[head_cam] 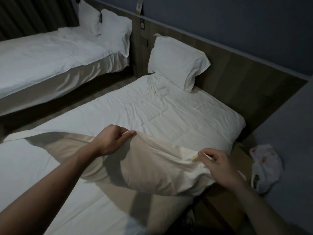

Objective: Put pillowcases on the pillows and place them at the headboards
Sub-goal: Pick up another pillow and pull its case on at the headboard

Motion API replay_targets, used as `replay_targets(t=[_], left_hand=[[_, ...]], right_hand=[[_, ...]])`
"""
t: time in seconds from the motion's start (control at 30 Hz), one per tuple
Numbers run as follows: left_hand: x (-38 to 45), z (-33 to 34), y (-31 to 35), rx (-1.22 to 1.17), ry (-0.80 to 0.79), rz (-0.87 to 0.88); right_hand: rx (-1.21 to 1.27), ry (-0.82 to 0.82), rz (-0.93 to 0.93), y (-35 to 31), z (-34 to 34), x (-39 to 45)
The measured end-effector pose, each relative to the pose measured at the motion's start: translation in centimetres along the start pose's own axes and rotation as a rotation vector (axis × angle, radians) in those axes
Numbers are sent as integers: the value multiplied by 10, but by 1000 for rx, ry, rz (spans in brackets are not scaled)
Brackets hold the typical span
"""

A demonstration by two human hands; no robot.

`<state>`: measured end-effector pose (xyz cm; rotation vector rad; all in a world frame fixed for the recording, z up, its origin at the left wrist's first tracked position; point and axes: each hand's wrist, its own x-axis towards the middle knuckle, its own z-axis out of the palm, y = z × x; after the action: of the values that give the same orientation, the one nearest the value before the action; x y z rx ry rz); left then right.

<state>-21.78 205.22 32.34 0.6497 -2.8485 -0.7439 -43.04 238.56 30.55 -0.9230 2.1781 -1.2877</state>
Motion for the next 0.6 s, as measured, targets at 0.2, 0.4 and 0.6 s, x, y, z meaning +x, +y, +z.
replay_targets(t=[0.2,0.4,0.6], left_hand=[[65,27,34,25,11,-30],[107,53,64,8,9,-99],[136,67,69,-28,-1,-125]], right_hand=[[49,-81,-8,30,-63,62],[45,-126,11,55,-115,117],[8,-97,14,57,-139,150]])
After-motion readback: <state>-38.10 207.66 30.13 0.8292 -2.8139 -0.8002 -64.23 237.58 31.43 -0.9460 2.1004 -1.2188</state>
